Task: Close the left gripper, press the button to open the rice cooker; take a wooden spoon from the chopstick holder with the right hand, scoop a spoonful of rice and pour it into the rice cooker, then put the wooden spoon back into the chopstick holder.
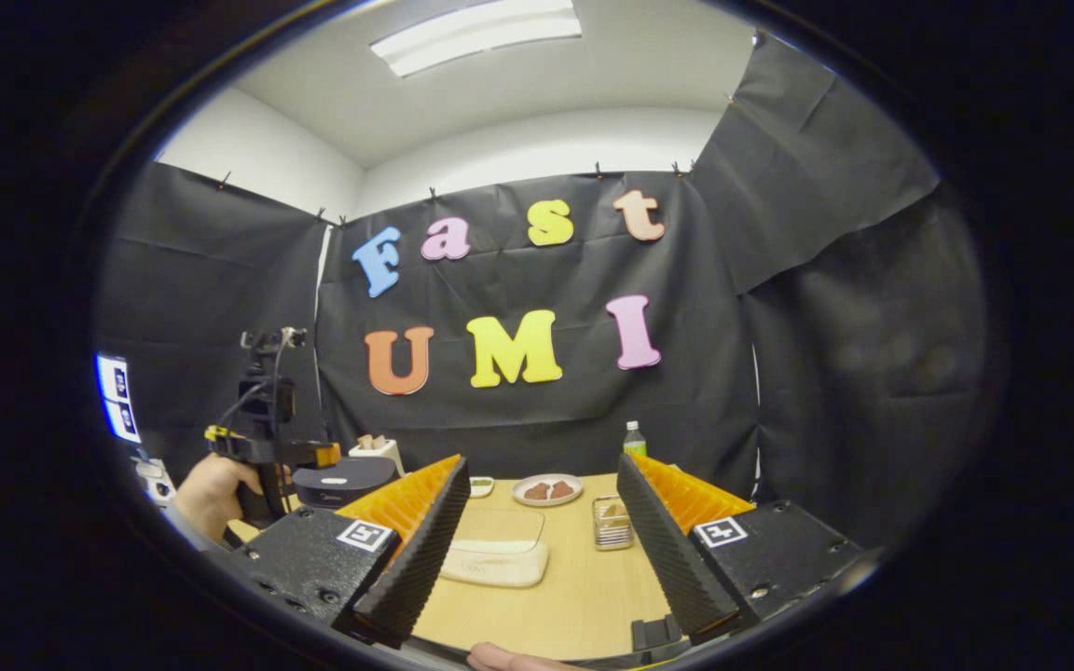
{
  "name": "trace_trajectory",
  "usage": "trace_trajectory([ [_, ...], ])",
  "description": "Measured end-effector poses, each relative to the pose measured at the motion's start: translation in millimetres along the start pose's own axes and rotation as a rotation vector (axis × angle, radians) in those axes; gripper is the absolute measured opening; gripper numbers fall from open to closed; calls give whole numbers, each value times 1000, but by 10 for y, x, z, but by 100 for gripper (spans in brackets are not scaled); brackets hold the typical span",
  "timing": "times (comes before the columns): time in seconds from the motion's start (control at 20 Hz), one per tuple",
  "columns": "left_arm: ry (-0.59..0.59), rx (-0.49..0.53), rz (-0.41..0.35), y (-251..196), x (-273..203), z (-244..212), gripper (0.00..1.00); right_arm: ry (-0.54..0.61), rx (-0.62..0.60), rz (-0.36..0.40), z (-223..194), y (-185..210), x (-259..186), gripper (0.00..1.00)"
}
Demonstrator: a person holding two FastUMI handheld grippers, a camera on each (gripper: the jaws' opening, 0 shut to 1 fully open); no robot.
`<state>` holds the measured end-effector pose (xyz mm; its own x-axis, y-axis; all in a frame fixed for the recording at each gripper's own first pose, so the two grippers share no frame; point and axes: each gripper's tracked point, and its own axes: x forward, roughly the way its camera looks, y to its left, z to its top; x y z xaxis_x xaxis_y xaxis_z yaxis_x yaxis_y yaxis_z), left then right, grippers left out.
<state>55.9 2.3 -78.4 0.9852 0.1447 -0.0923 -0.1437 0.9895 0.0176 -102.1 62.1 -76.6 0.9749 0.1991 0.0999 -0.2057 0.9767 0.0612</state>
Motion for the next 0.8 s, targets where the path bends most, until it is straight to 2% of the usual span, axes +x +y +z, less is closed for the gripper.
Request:
trace_trajectory([
  [0.15, -27, 27, -10, -86, -272, 166, 94, -4, -2, -5, 49, -12, -12, 100],
  [0.4, -98, 12, -81, -356, -819, 317, 95, -22, 9, -34, 163, -111, -136, 98],
  [0.55, -126, 34, -107, -421, -1115, 348, 94, -40, 0, -30, 205, -75, -187, 100],
  [0.7, -151, 51, -99, -414, -1347, 347, 94, -22, -28, -11, 139, -60, -136, 98],
  [0.8, -168, 51, -93, -426, -1481, 328, 94, -5, -28, -43, 101, -201, -70, 100],
])
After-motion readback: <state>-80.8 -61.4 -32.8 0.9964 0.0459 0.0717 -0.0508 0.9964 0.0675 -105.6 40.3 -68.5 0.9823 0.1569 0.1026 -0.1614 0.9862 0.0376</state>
